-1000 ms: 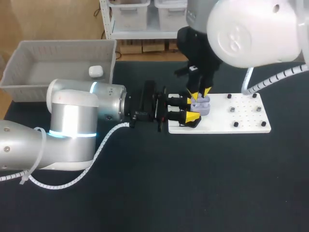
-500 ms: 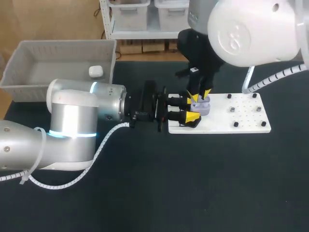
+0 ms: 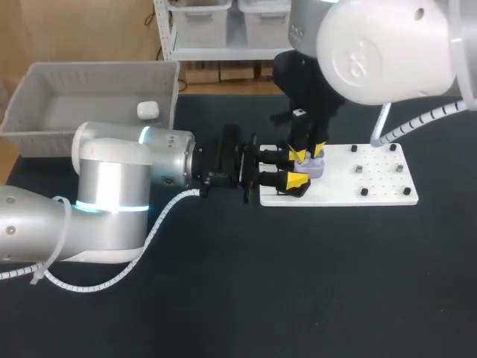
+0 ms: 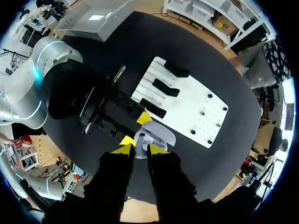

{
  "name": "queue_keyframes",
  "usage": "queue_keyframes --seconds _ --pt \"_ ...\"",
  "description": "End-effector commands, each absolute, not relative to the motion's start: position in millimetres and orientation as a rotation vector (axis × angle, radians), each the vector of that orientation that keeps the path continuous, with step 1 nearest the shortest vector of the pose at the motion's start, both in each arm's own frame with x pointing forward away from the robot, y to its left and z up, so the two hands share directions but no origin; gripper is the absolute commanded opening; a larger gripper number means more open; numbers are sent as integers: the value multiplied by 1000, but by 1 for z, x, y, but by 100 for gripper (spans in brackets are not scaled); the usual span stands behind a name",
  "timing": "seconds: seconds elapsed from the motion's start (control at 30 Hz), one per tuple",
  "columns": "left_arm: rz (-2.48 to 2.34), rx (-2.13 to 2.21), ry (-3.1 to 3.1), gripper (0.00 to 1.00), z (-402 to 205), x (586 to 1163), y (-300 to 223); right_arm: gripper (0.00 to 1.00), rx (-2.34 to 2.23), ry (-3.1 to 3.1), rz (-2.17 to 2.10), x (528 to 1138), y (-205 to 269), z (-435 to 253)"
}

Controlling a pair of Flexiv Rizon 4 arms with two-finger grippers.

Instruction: Pick up each earbud case from the left stands, insert the matching earbuds, close the lid, and place the case in the box.

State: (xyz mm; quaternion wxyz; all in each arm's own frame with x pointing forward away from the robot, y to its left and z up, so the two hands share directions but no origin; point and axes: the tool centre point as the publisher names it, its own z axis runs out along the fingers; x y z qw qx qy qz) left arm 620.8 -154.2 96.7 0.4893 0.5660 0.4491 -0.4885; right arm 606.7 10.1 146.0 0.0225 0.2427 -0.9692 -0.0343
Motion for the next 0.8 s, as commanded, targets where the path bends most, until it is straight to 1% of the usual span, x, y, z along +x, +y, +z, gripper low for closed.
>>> queue_keyframes --seconds 0.03,0.8 --pt "-1180 1371 1093 0 97 619 -154 0 750 -2992 -109 610 10 144" --pt "-1180 1371 1093 0 97 619 -154 0 747 -2969 -107 618 11 135"
